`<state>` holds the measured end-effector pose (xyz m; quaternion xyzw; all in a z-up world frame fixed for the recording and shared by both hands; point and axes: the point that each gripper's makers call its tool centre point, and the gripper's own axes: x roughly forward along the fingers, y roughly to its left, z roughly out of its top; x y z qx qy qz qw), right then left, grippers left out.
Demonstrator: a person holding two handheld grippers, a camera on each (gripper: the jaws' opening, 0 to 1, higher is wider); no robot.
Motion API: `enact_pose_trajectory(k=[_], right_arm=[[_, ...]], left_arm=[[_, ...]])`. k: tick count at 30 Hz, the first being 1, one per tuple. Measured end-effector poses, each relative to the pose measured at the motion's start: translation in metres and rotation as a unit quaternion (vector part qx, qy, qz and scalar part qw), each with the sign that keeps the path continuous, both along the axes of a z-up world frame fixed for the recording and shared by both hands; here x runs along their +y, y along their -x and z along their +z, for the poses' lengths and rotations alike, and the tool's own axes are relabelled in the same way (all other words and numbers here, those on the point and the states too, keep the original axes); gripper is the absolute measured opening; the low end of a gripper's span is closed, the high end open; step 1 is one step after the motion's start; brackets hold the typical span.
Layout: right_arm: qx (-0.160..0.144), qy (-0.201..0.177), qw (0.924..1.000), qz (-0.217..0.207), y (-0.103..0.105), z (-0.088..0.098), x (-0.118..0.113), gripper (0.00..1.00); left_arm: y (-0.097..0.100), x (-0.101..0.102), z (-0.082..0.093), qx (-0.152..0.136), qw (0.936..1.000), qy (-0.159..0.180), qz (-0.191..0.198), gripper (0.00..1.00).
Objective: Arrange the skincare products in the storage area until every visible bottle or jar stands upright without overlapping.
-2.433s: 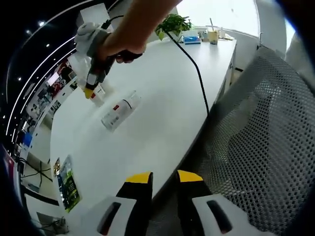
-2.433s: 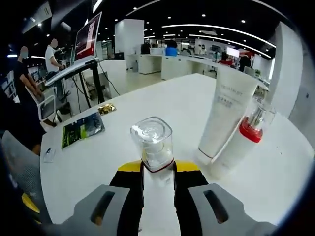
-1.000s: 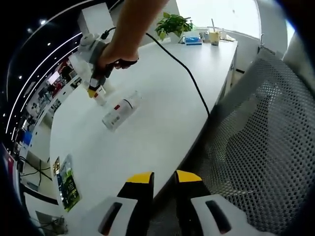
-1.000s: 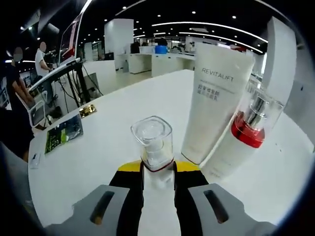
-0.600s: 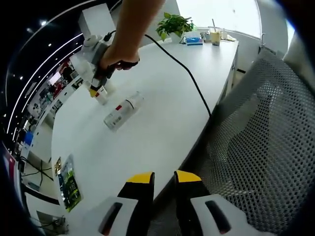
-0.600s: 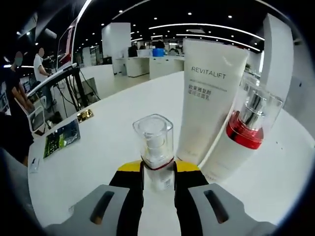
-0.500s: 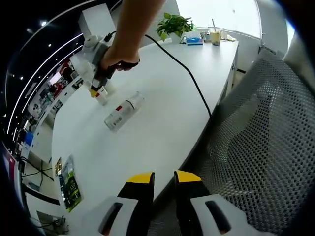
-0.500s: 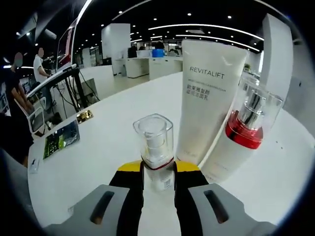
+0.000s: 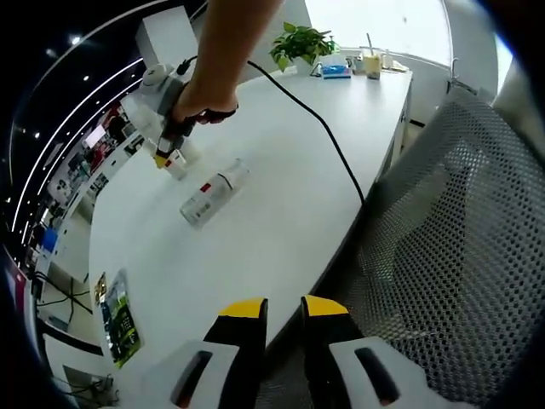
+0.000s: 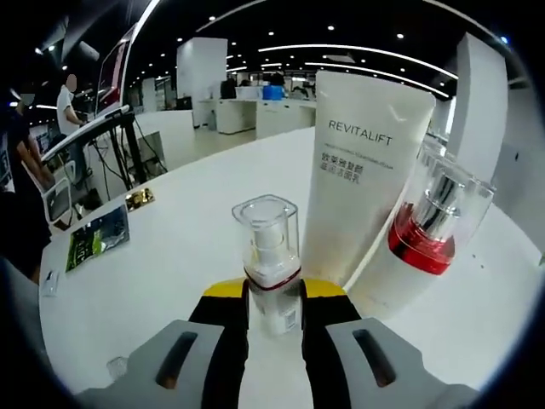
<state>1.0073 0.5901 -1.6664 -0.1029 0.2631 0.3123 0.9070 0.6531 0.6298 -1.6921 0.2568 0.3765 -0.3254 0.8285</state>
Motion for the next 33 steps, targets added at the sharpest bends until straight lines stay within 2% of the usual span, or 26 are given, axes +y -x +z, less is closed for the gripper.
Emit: enact_pose_trajectory(k=[6,15,19,22,23,25,27,33], right_arm=[[0.004,-0.056,0.9977,-0.04,0.003,-0.001,-0.013,0.2],[-0.006,-0.051,0.9982,-0.03,-0.007,-0.001,-0.015,0.2],[0.006,-0.062,0.9976,-0.031,-0.008,0.0,-0.014,0.21],[0.015,-0.059,0.9977,-0.03,-0.007,-0.003,-0.014,0.21],[0.027,-0.051,0.9979,-0.03,-0.004,-0.008,-0.015,0.22],[0.024,-0.051,0.998,-0.028,-0.003,-0.009,-0.015,0.22],[0.033,-0.05,0.9978,-0.028,-0.001,-0.014,-0.018,0.23],[0.042,-0.039,0.9981,-0.02,0.016,-0.016,-0.025,0.2]], left_arm=[[0.0,0.0,0.0,0.001,1.0,-0.001,-0.001,0.16],[0.001,0.0,0.0,0.002,1.0,-0.002,-0.003,0.15],[0.0,-0.003,0.003,-0.004,1.0,0.004,-0.007,0.15],[-0.001,-0.004,0.005,-0.01,0.9999,0.007,-0.008,0.15],[-0.001,-0.004,0.005,-0.01,0.9999,0.007,-0.009,0.15],[0.0,-0.003,0.005,-0.008,0.9999,0.007,-0.008,0.15],[-0.001,-0.003,0.005,-0.006,0.9999,0.007,-0.007,0.15],[-0.002,-0.002,0.005,-0.006,0.9999,0.007,-0.005,0.15]])
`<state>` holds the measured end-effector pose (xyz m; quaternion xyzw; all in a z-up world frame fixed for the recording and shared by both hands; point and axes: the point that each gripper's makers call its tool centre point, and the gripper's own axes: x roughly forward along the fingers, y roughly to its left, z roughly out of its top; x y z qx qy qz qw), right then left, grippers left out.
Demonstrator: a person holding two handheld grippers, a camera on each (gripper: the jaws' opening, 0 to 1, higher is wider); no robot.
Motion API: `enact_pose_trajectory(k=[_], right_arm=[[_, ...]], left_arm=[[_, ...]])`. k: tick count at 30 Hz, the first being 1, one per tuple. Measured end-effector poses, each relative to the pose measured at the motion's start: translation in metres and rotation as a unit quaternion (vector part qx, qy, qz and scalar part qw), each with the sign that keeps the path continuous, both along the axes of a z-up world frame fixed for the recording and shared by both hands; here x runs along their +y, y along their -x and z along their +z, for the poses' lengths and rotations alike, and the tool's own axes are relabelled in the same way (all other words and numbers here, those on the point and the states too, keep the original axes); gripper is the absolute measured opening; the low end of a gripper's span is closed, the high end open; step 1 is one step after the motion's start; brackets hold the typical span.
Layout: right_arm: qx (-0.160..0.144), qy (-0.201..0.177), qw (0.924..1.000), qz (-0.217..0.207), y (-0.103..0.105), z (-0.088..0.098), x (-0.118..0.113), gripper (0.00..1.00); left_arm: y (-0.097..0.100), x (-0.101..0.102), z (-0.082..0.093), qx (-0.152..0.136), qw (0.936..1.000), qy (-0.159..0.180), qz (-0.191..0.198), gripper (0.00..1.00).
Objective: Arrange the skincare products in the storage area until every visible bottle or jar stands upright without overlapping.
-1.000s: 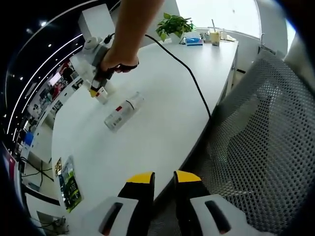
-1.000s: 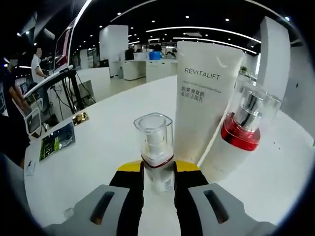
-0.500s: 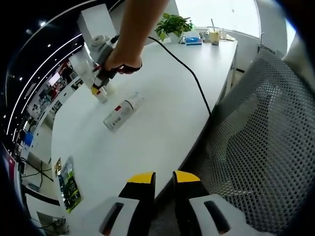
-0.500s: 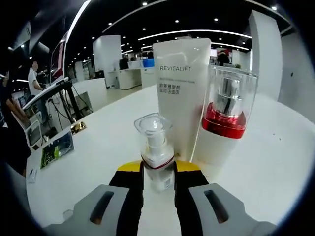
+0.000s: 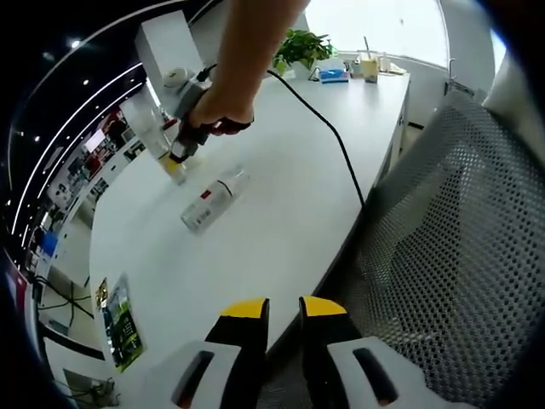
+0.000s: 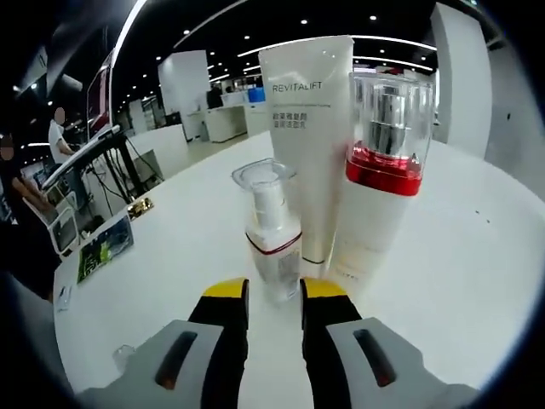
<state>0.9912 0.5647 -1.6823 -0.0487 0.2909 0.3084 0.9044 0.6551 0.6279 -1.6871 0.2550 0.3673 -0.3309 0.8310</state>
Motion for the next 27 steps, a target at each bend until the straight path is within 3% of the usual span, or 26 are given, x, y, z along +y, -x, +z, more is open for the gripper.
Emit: enact_pose_trajectory(k=[11,20,27], right_arm=[[-0.015,-0.007,0.9999,-0.004,-0.002,0.02,-0.002,0.14],[-0.007,0.002,1.0,0.004,-0.005,0.019,0.005,0.08],[0.005,-0.003,0.9998,-0.02,-0.017,0.013,0.0,0.08]], left_arm=[[0.0,0.001,0.0,-0.002,1.0,-0.003,0.003,0.15],[-0.001,0.003,0.0,-0.007,0.9999,-0.007,0.005,0.15],[-0.002,0.005,0.0,-0.007,0.9999,-0.008,0.011,0.15]])
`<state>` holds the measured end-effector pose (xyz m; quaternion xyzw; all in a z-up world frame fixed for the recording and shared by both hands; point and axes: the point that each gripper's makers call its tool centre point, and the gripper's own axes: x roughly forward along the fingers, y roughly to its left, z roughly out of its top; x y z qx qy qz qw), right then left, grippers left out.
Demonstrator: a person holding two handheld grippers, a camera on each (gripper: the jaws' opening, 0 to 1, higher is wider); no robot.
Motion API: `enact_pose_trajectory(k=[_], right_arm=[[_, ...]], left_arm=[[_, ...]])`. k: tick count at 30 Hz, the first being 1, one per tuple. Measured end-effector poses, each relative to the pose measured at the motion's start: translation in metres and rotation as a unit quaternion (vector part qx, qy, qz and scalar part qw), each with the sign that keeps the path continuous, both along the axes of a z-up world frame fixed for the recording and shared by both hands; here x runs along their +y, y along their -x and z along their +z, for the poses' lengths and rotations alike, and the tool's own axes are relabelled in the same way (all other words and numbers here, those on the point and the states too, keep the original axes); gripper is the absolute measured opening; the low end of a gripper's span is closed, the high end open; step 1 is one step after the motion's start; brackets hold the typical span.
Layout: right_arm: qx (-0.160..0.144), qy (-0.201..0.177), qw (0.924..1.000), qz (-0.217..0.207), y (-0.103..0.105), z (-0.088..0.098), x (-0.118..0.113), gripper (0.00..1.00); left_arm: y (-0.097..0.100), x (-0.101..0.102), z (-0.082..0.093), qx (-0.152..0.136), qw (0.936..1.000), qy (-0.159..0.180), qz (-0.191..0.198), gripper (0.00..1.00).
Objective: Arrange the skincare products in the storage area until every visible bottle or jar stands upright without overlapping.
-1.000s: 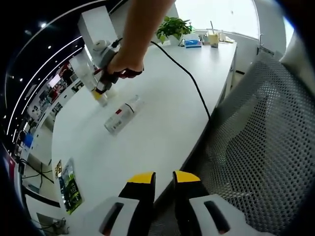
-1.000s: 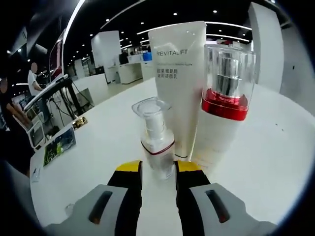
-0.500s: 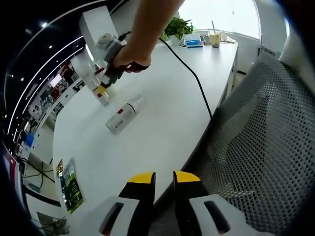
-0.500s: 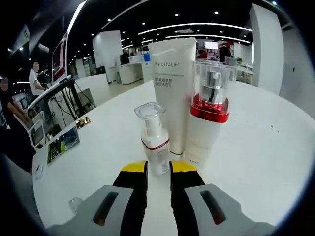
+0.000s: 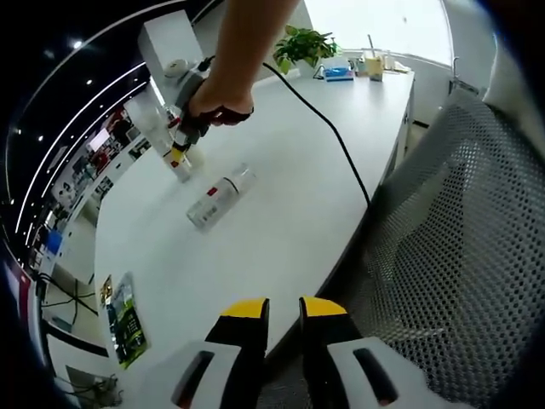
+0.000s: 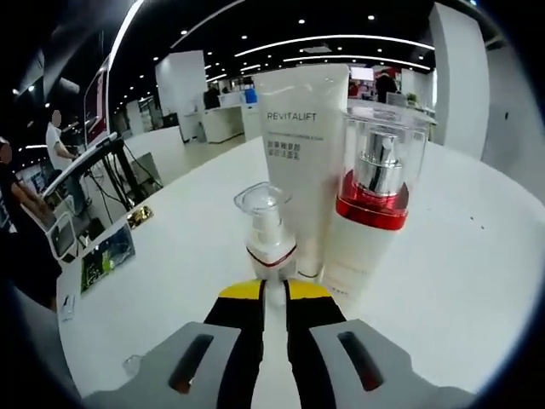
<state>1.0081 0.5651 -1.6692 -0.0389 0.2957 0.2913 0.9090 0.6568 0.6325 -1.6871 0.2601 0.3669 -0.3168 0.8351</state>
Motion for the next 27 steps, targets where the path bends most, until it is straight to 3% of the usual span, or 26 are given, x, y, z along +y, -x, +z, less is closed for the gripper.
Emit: enact_pose_trajectory(k=[4,7,9,12,16,18,22,24,27], right_arm=[[0.006,0.006,1.0,0.001,0.0,-0.003,-0.002,0.1],[0.03,0.003,0.9995,0.008,0.008,-0.009,-0.001,0.16],[0.043,0.013,0.9985,0.03,0.018,-0.016,-0.001,0.22],[0.074,-0.015,0.9965,0.036,0.042,-0.019,0.003,0.31],[0.085,-0.029,0.995,0.043,0.071,-0.021,-0.002,0.4],[0.082,-0.015,0.9949,0.056,0.092,-0.016,-0.003,0.44],[0.082,0.02,0.9898,0.115,0.123,-0.016,-0.002,0.63],[0.086,0.047,0.9833,0.154,0.135,-0.02,-0.003,0.65],[0.105,0.048,0.9788,0.169,0.146,-0.024,-0.004,0.68]], left_arm=[[-0.001,0.0,0.0,-0.001,1.0,0.0,0.001,0.15],[-0.001,0.001,0.0,0.001,1.0,0.0,0.003,0.15],[0.0,0.001,-0.001,0.003,1.0,-0.001,0.003,0.15],[-0.001,0.002,-0.002,0.006,1.0,0.0,0.005,0.15],[-0.001,0.002,-0.001,0.003,1.0,0.001,0.005,0.15],[-0.002,0.001,0.0,-0.001,1.0,0.001,0.005,0.15],[-0.001,0.001,0.0,-0.004,1.0,-0.001,0.001,0.15],[0.0,0.001,0.0,-0.002,1.0,-0.002,0.001,0.15],[0.001,0.001,0.0,-0.001,1.0,-0.002,0.0,0.15]])
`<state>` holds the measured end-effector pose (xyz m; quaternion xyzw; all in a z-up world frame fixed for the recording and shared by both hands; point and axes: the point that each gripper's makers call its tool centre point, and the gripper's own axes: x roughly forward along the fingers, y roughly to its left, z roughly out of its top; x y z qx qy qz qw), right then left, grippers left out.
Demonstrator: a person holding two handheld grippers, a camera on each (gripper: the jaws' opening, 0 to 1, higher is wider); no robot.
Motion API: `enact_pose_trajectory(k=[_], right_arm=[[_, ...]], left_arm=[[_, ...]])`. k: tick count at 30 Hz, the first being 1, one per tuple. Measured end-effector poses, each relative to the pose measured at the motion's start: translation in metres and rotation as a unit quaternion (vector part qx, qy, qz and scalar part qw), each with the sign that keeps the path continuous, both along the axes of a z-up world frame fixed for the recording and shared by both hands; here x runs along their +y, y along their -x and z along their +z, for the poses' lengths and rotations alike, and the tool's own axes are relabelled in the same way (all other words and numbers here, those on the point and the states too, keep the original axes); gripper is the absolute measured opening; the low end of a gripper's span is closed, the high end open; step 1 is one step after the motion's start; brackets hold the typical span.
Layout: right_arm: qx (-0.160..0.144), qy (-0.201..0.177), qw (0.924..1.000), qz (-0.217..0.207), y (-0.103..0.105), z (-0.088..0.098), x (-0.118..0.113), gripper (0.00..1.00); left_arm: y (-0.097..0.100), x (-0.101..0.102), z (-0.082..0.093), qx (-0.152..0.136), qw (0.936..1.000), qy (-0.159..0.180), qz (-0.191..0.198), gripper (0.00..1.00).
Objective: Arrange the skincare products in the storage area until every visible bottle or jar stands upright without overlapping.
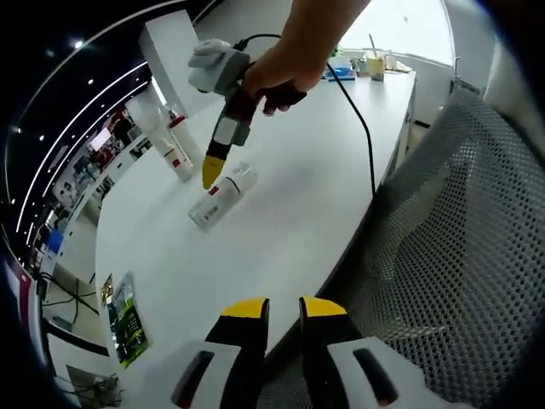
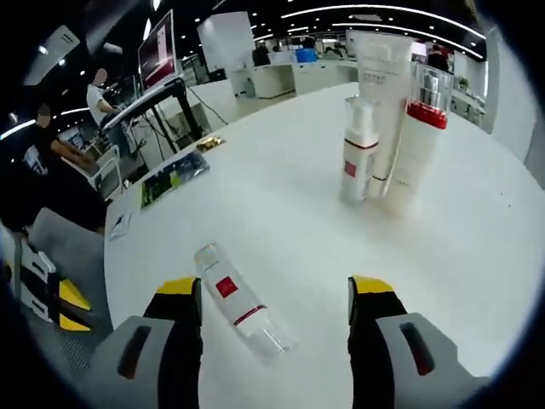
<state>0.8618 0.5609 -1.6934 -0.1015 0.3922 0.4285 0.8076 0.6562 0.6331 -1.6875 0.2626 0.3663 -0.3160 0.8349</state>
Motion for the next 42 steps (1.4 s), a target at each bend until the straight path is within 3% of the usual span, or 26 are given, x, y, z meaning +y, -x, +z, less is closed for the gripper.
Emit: enact_pose_trajectory(k=[6,9,15,25,42], right_arm=[[0.019,0.06,0.9955,0.071,0.024,-0.019,-0.006,0.75],[0.023,0.085,0.9906,0.105,0.034,-0.026,-0.004,0.71],[0.016,0.082,0.9932,0.081,0.036,-0.026,0.003,0.66],[0.008,0.118,0.9899,0.078,0.038,-0.028,-0.006,0.42],[0.002,0.152,0.9868,0.057,0.032,-0.03,-0.011,0.17]], left_arm=[[0.001,-0.002,0.001,-0.005,1.0,-0.001,-0.007,0.15],[0.001,-0.002,0.001,-0.005,0.9999,-0.001,-0.009,0.15],[0.001,-0.002,0.002,-0.01,0.9999,-0.002,-0.011,0.15],[0.001,-0.002,0.004,-0.014,0.9998,-0.002,-0.011,0.15],[0.001,-0.003,0.005,-0.016,0.9998,-0.002,-0.011,0.15]])
